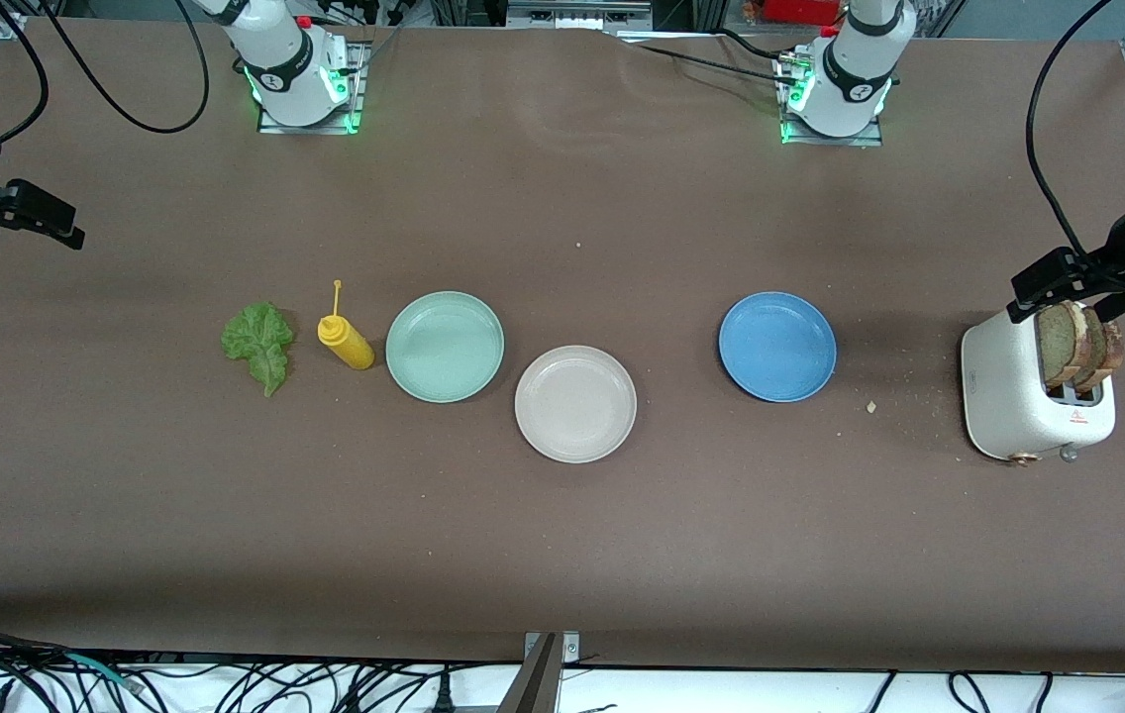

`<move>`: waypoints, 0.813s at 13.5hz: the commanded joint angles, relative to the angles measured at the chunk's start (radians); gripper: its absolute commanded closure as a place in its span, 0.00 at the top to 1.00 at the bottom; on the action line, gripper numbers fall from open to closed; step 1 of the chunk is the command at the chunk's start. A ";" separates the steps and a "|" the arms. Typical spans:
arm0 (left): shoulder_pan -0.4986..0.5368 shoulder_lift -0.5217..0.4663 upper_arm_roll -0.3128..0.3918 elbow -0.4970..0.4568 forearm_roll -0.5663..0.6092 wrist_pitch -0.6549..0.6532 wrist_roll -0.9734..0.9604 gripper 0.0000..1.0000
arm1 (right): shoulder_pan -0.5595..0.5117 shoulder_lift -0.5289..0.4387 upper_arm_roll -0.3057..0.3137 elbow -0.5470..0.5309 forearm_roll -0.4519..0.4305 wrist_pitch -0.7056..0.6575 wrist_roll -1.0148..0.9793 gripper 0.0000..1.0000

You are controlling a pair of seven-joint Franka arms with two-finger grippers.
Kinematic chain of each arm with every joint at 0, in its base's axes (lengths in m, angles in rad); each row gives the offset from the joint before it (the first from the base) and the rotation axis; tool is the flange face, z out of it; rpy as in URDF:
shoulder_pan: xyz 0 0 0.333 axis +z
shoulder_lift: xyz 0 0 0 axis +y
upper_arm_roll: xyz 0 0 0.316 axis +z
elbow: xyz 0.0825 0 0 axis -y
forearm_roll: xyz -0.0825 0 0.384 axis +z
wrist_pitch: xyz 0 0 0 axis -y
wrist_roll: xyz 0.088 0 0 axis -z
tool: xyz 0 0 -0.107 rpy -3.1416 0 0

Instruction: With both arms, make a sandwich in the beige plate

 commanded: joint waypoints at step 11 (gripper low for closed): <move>-0.001 -0.004 -0.003 0.004 0.007 -0.021 0.020 1.00 | -0.001 0.000 -0.002 0.009 0.007 -0.011 0.011 1.00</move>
